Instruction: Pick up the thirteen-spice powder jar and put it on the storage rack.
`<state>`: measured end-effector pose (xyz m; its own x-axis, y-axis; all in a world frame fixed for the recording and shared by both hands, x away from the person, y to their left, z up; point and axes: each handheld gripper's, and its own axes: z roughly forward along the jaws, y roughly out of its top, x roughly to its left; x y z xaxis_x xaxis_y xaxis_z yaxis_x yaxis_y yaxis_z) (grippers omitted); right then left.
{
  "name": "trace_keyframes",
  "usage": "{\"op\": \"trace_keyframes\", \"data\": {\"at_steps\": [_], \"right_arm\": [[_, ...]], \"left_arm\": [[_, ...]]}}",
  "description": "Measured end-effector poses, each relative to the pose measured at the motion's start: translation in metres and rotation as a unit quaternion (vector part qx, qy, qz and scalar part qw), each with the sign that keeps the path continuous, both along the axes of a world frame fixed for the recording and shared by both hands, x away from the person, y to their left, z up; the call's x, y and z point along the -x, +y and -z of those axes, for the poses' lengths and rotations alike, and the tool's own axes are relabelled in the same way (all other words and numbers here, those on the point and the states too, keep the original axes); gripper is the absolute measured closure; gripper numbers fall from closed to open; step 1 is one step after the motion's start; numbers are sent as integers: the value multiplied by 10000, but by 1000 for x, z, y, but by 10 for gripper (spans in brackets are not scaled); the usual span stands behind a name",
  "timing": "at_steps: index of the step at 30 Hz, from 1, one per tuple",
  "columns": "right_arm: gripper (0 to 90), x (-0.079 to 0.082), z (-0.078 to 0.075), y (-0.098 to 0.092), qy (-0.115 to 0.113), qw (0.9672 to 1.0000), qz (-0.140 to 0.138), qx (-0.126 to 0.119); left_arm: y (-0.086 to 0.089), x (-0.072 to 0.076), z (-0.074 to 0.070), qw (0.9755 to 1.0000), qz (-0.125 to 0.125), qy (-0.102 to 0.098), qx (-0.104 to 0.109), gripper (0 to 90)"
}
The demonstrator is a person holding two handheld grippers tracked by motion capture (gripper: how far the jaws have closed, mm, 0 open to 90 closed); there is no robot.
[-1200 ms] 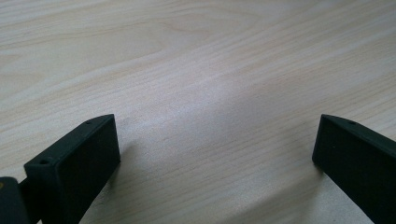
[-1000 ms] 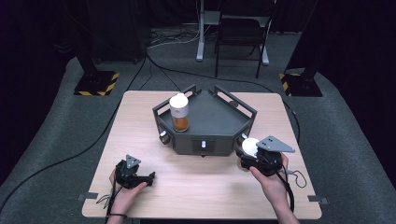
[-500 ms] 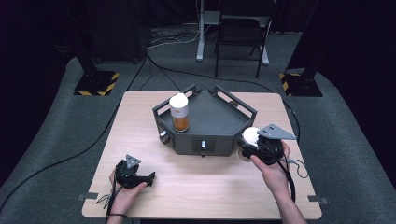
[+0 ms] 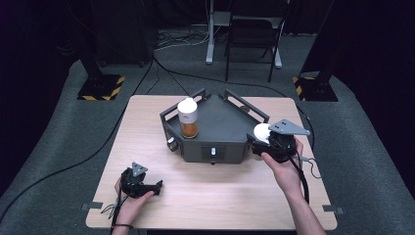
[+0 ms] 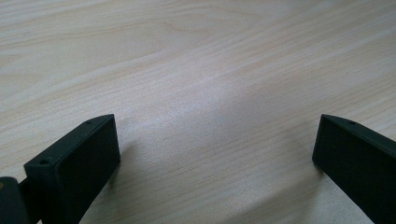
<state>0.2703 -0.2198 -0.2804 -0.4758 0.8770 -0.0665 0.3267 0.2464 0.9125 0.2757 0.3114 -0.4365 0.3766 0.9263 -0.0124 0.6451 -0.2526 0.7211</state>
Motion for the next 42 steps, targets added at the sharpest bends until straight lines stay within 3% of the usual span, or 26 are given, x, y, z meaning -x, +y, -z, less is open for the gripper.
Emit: {"op": "trace_keyframes", "data": {"at_steps": [22, 42], "right_arm": [[299, -34, -17, 26, -104, 9999, -19, 104], [298, -70, -19, 41, -25, 10000, -30, -87]], "left_arm": [[0, 0, 0, 10000, 21, 3, -5, 6], [0, -1, 0, 10000, 30, 5, -4, 6]]}}
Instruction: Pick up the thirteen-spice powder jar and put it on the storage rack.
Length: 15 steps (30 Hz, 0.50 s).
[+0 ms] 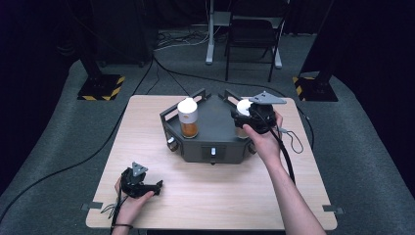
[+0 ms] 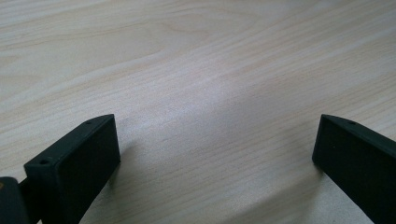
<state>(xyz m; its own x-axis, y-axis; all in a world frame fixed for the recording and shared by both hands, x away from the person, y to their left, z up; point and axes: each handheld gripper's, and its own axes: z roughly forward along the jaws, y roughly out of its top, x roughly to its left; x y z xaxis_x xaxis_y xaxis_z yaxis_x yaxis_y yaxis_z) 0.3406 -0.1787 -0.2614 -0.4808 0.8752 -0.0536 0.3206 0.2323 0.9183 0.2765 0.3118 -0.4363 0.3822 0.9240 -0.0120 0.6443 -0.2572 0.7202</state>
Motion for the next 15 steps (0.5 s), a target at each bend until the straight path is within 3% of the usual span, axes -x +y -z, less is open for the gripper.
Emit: {"op": "trace_keyframes", "data": {"at_steps": [15], "right_arm": [[299, -18, 13, 11, 13, 10000, 89, 20]], "left_arm": [[0, 0, 0, 10000, 12, -1, 0, 6]]}}
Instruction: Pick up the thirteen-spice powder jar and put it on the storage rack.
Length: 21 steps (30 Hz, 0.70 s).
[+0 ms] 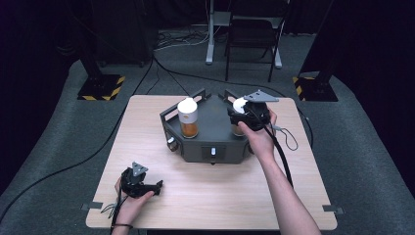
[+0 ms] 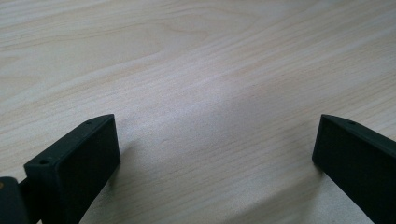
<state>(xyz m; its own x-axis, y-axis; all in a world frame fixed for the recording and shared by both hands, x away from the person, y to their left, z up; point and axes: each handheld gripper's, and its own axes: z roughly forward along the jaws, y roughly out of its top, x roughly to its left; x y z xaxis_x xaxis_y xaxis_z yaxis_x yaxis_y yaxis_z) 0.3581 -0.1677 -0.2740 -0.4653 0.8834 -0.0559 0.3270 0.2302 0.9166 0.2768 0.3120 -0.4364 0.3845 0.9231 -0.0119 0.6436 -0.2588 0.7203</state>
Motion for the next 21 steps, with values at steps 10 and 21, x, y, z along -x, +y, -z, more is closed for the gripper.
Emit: {"op": "trace_keyframes", "data": {"at_steps": [10, 21], "right_arm": [[299, -5, 5, 6, 41, 9999, 58, 87], [298, -9, 10, 8, 98, 9999, 102, 41]], "left_arm": [[0, 0, 0, 10000, 10, 0, 2, 6], [0, 0, 0, 10000, 10, -1, 2, 6]]}}
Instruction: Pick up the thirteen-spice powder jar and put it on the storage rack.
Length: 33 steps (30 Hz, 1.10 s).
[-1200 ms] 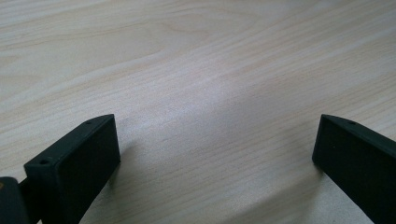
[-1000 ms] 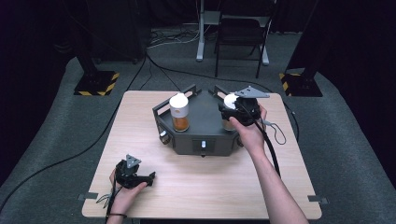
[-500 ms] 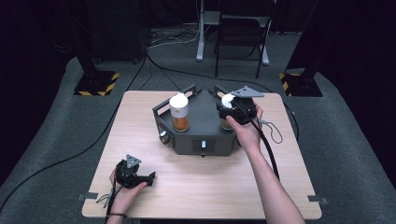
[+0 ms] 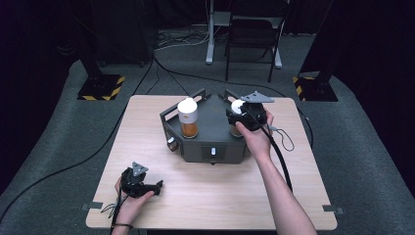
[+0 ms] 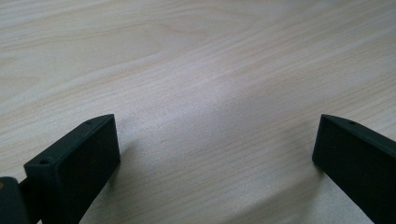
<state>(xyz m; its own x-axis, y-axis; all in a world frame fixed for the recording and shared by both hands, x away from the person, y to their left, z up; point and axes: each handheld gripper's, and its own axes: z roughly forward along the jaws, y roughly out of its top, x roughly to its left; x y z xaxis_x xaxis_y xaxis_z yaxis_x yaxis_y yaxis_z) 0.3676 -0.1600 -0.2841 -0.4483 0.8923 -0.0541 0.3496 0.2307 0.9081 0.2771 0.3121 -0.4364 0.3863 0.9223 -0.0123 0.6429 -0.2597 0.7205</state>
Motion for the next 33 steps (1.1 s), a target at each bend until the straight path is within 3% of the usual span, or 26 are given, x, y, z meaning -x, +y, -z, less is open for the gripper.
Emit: {"op": "trace_keyframes", "data": {"at_steps": [20, 33], "right_arm": [[294, -9, 4, -9, 119, 9996, 37, -258], [121, -6, 6, -10, 156, 9995, 101, -253]], "left_arm": [[0, 0, 0, 10000, 1, 0, -2, 6], [0, 0, 0, 10000, 6, -1, -1, 6]]}}
